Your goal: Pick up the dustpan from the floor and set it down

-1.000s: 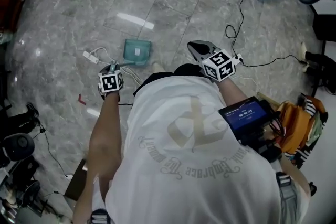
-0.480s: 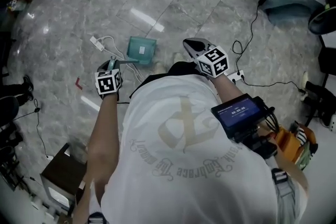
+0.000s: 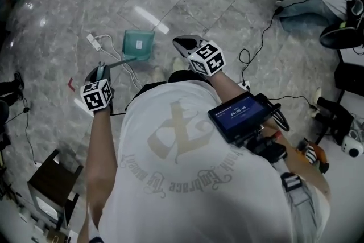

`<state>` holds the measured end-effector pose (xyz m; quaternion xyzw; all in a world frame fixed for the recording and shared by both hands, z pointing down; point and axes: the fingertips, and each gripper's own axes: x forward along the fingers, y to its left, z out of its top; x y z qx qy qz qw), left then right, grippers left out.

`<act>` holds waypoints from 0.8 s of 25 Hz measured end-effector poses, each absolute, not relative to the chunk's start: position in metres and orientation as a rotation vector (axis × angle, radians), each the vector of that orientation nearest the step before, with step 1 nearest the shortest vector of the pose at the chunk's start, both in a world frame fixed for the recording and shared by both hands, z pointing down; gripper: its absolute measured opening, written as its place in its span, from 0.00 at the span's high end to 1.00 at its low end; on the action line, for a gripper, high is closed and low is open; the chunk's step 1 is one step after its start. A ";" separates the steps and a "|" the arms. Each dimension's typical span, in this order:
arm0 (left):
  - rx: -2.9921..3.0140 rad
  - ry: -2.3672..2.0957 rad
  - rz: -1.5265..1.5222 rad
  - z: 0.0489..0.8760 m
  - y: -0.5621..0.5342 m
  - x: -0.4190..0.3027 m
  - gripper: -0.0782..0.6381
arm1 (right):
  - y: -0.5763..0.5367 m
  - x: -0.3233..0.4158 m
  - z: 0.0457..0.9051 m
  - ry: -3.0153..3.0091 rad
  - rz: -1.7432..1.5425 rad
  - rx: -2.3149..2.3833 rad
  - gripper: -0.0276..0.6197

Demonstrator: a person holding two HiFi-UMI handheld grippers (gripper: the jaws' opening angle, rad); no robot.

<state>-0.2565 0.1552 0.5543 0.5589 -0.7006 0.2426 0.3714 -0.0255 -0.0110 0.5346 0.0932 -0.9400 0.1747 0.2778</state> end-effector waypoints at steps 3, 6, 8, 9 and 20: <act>1.430 -1.824 0.580 0.543 0.150 -0.247 0.74 | -0.017 -0.025 0.532 -2.530 0.457 0.209 0.93; 1.424 -1.839 0.549 0.534 0.128 -0.238 0.74 | -0.038 -0.024 0.534 -2.533 0.463 0.183 0.93; 1.410 -1.848 0.534 0.532 0.111 -0.233 0.74 | -0.055 -0.026 0.538 -2.531 0.474 0.163 0.93; 1.403 -1.852 0.531 0.532 0.103 -0.230 0.74 | -0.064 -0.027 0.542 -2.528 0.481 0.152 0.93; 1.401 -1.943 0.442 0.487 0.094 -0.208 0.74 | -0.080 -0.032 0.523 -2.582 0.479 0.078 0.93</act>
